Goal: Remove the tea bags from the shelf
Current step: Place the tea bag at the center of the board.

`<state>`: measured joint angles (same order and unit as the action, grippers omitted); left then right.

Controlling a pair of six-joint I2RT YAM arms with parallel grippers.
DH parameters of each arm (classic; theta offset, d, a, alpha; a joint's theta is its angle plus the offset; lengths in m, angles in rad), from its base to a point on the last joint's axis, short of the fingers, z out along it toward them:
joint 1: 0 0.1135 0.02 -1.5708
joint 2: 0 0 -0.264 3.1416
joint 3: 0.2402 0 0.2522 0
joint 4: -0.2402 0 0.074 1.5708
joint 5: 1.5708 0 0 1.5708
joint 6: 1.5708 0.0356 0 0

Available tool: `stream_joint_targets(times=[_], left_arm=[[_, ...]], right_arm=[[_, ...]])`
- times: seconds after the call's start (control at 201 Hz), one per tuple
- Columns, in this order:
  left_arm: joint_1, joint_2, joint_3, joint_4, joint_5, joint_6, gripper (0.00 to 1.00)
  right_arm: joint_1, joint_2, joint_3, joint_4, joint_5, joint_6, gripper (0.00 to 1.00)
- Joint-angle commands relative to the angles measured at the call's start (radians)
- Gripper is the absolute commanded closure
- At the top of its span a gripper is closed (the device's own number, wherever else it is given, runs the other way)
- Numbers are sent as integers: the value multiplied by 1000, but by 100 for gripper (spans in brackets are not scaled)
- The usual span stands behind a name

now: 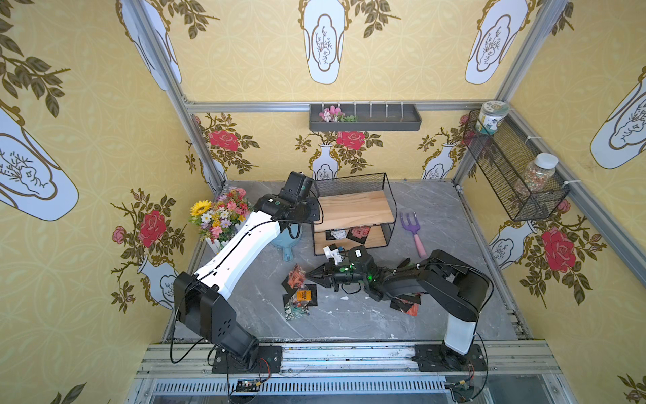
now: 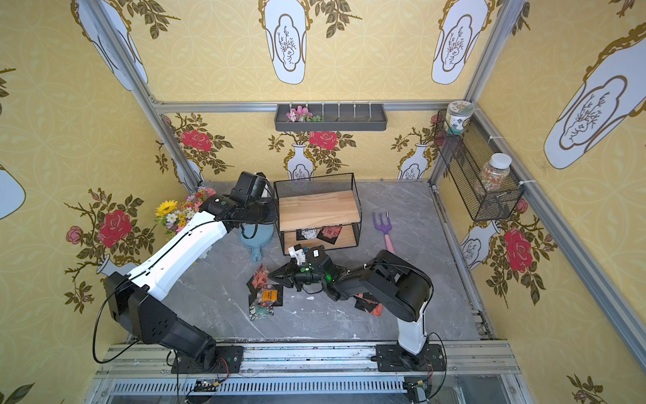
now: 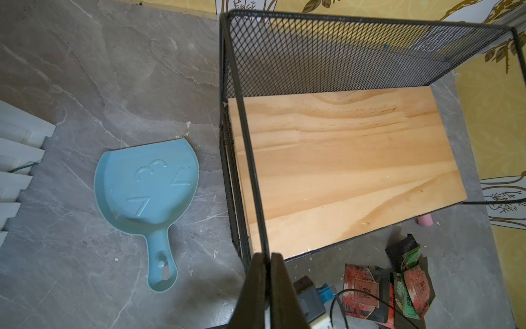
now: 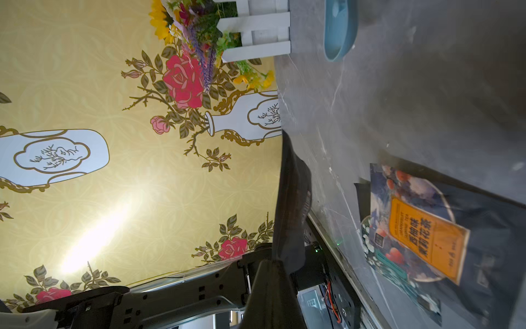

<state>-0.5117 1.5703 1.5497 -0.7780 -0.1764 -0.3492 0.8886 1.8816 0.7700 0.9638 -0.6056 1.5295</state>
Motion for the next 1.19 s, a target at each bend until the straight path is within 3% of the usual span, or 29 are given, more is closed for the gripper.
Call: stream_joint_targets(times=[0.0,0.224,0.334,0.433,0.642,0.866,1.041,1.185], left_arm=[[-1,6,-13,-26,19,21,100],[-1,9,-10,-23,18,27,100],[-1,10,-11,-24,16,32,100],[-1,13,-10,-24,14,33,100],[-1,16,0,-24,14,35,100],[-2,16,2,-26,14,35,100],[-1,17,0,-23,18,33,100],[-1,16,-1,-23,16,35,100]], right_arm=[[0,6,1,-36,28,-32,100],[-18,-30,-46,-236,57,-82,100],[-25,-55,-63,-274,82,-88,72],[-32,-127,-77,-355,129,-122,62],[-83,-304,-135,-444,256,-128,62],[-191,-484,-237,-484,560,-104,68],[-309,-412,-232,-344,602,-81,80],[-367,-280,-198,-201,591,-49,80]])
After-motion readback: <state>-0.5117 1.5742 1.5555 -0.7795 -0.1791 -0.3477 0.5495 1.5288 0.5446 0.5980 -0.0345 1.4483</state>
